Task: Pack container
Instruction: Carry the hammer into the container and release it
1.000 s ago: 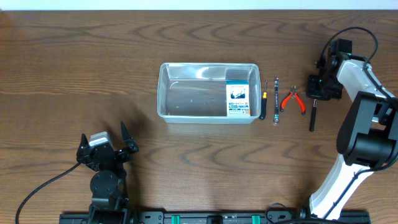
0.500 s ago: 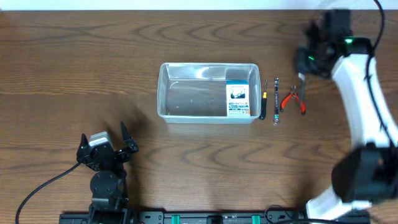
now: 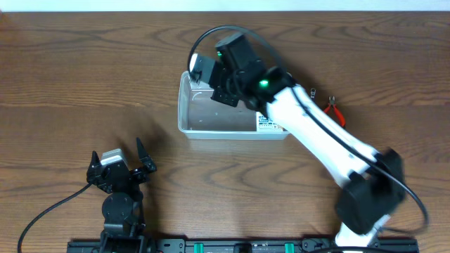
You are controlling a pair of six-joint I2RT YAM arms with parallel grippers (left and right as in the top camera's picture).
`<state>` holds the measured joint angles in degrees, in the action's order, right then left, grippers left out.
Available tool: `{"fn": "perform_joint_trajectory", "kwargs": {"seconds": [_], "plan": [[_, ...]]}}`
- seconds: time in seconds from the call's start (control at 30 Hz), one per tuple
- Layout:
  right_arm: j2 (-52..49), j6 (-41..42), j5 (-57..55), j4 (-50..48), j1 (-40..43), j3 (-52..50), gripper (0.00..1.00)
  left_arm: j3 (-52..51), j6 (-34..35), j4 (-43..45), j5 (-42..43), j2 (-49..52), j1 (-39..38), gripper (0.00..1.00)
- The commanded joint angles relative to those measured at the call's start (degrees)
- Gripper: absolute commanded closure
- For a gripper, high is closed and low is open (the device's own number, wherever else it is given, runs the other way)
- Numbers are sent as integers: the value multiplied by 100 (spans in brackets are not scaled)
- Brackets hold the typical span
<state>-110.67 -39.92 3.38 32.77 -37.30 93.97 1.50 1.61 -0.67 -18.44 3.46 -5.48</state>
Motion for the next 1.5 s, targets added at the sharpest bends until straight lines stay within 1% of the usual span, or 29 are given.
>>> {"fn": "perform_joint_trajectory", "kwargs": {"seconds": [0.0,0.17,0.3,0.37,0.4,0.47,0.53,0.57,0.6,0.7,0.77,0.83,0.9,0.97,1.0,1.1,1.13,1.2,1.3,1.37,1.47], "plan": [[-533,-1165,-197,-140,98,-66,99,-127,-9,-168,-114,-22,-17,2],[-1045,-1436,-186,-446,188,-66,99,-127,-9,-168,-111,-22,-17,2],[-1250,-1458,-160,-723,205,-66,98,-127,-9,-168,-114,-22,-17,2],[-1309,-1456,-140,-774,208,-66,96,-127,-9,-168,-111,-22,-17,2],[-1320,-1456,-138,-780,208,-66,92,-127,-9,-168,-111,-22,-17,2],[-1320,-1456,-140,-802,208,-66,91,-127,-9,-168,-114,-22,-17,2],[-1318,-1434,-144,-872,203,-63,88,-127,-9,-168,-114,-22,-17,2],[-1318,-1388,-146,-898,201,-57,81,-127,-9,-168,-114,-22,-17,2],[-1307,-1270,-188,-905,201,-39,62,-127,-9,-168,-114,-22,-17,2],[-1204,-614,-531,-903,201,28,28,-127,-9,-168,-114,-22,-17,2],[-1008,2,-968,-894,203,74,21,-127,-9,-168,-111,-22,-17,2],[-691,540,-1528,-848,212,90,19,-127,-9,-168,-114,-22,-17,2],[-310,1016,-2087,-732,256,90,21,-127,-9,-168,-111,-22,-17,2],[149,1578,-2618,-481,352,90,21,-127,-9,-168,-114,-22,-17,2],[435,1945,-2793,-269,439,90,17,-127,-9,-168,-114,-22,-17,2],[1180,2990,-2835,490,855,90,13,-127,-9,-168,-111,-22,-17,2],[1405,3386,-2771,796,1062,90,11,-127,-9,-168,-111,-22,-17,2],[1716,3952,-2409,1373,1545,85,11,-127,-9,-168,-114,-22,-17,2],[1834,4540,-1554,2090,2400,83,11,-127,-9,-168,-114,-22,-17,2],[1742,4833,-962,2402,3012,-24,16,-127,-9,-168,-111,-22,-17,2],[1497,5082,-317,2529,3637,-365,20,-127,-9,-168,-111,-22,-17,2]]}}
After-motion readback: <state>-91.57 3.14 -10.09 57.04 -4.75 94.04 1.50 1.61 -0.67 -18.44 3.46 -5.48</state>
